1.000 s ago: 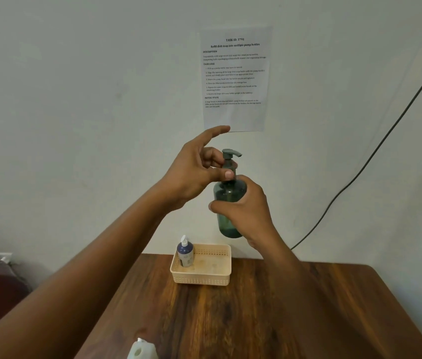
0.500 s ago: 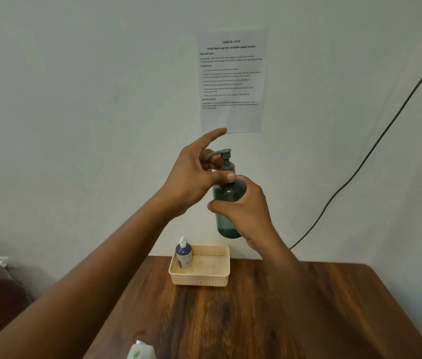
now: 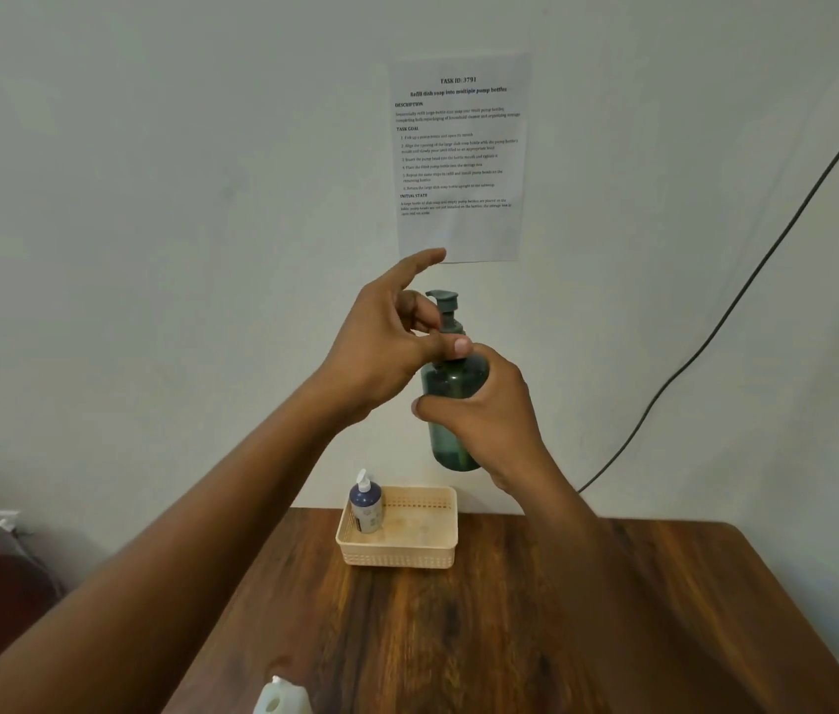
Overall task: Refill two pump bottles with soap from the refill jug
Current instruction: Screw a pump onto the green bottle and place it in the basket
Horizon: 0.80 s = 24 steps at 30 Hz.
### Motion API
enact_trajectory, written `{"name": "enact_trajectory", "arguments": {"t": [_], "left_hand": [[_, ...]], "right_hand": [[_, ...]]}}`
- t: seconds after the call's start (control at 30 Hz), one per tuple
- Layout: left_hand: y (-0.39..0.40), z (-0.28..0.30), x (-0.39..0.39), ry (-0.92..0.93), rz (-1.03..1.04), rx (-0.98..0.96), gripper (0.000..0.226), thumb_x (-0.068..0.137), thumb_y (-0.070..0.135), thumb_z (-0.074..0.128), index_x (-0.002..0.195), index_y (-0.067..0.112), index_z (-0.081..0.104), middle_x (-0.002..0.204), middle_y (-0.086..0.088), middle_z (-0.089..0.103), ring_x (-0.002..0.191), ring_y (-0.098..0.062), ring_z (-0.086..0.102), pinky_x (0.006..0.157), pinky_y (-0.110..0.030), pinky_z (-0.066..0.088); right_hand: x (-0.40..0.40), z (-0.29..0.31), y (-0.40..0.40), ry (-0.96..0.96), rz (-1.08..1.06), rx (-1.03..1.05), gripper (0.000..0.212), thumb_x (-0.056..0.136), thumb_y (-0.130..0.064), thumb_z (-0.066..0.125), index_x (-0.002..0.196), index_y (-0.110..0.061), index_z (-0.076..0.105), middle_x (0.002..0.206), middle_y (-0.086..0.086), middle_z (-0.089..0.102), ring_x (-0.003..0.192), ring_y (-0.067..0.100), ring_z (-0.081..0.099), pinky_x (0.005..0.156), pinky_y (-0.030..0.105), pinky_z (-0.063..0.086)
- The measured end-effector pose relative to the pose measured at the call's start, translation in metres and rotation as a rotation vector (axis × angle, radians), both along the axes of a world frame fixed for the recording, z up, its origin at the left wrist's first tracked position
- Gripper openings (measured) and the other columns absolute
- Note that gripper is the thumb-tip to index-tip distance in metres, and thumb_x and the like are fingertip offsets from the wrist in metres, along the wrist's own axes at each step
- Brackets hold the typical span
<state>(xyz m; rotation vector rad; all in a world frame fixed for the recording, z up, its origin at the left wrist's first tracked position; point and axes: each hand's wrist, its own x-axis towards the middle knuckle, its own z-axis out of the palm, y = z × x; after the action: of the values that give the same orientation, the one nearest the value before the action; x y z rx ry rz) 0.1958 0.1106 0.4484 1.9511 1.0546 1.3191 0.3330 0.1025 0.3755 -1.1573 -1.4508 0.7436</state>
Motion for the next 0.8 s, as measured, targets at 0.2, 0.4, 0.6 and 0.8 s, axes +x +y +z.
{"name": "enact_trajectory", "arguments": {"t": [0.2, 0.4, 0.6, 0.8], "left_hand": [[0.002, 0.007, -0.011, 0.025, -0.248, -0.134, 0.081, 0.085, -0.005, 0.079, 0.153, 0.019, 0.043, 0.099, -0.014, 0.080, 0.102, -0.028, 0.077, 0.099, -0.040, 0.060], [0.000, -0.005, -0.006, 0.006, -0.188, -0.121, 0.083, 0.083, 0.005, 0.083, 0.152, 0.024, 0.041, 0.102, -0.006, 0.081, 0.098, -0.023, 0.078, 0.103, -0.045, 0.056], [0.002, -0.014, -0.018, 0.096, -0.061, -0.067, 0.092, 0.078, 0.023, 0.089, 0.155, 0.031, 0.039, 0.107, 0.007, 0.080, 0.106, -0.014, 0.073, 0.096, -0.032, 0.052], [0.010, -0.020, -0.045, 0.055, 0.109, -0.034, 0.067, 0.088, 0.035, 0.080, 0.147, 0.032, 0.049, 0.112, 0.013, 0.077, 0.104, -0.005, 0.072, 0.099, -0.032, 0.050]], "right_hand": [[0.006, -0.005, -0.001, 0.028, 0.113, -0.048, 0.059, 0.070, -0.025, 0.088, 0.118, -0.038, 0.056, 0.112, -0.015, 0.063, 0.099, 0.013, 0.062, 0.076, 0.023, 0.051], [0.011, -0.010, -0.002, 0.059, 0.158, -0.067, 0.052, 0.067, -0.029, 0.088, 0.107, -0.042, 0.057, 0.106, -0.018, 0.065, 0.098, 0.015, 0.064, 0.072, 0.022, 0.051], [0.027, -0.011, 0.001, 0.038, 0.319, -0.141, 0.071, 0.063, -0.038, 0.085, 0.126, -0.036, 0.050, 0.122, -0.003, 0.065, 0.114, 0.023, 0.063, 0.091, 0.040, 0.058], [0.037, -0.027, 0.007, 0.151, 0.356, -0.153, 0.055, 0.069, -0.041, 0.087, 0.117, -0.039, 0.061, 0.108, -0.016, 0.068, 0.105, 0.014, 0.067, 0.083, 0.034, 0.060]]}}
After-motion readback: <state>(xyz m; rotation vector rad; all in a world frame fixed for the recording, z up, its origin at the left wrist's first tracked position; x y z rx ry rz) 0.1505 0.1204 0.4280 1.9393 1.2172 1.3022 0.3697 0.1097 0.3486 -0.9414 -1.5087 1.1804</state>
